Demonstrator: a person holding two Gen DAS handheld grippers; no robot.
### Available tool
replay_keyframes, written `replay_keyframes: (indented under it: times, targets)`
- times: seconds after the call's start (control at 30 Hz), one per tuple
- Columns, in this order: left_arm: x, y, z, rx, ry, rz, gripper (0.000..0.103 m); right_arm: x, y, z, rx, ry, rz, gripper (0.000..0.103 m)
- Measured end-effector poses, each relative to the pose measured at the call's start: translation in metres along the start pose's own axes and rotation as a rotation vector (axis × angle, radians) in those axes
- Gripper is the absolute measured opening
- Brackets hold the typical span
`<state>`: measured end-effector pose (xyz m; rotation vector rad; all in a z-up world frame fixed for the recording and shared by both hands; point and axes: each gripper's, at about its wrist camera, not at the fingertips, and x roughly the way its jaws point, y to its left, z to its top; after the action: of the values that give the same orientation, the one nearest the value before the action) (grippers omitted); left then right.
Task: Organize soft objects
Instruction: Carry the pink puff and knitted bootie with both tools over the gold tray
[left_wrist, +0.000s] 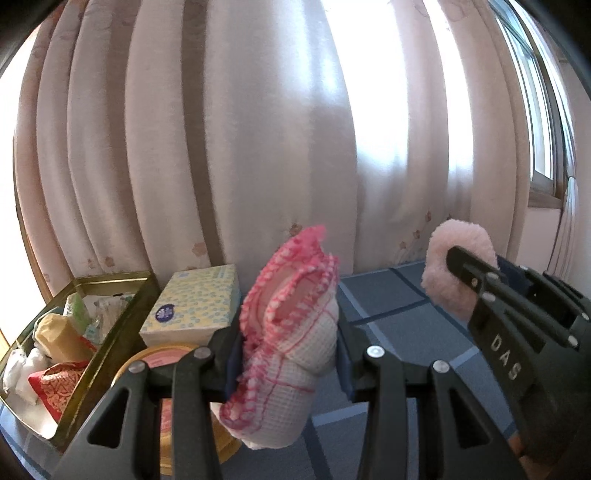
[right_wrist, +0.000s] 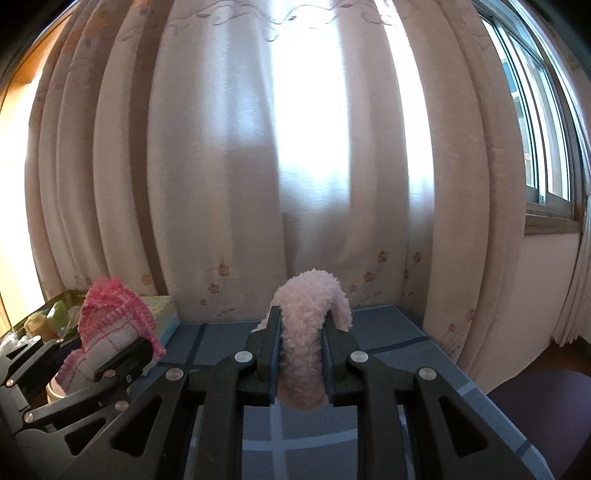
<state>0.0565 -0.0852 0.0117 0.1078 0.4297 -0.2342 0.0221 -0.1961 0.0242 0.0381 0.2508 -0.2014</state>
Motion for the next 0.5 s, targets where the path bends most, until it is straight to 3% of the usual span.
replay_keyframes:
  times: [0.5]
  targets:
    - [-0.017, 0.041, -0.011, -0.041, -0.047, 0.002, 0.040, -0.011, 0.037, -0.003, 0.001, -0.013, 0.034, 0.020]
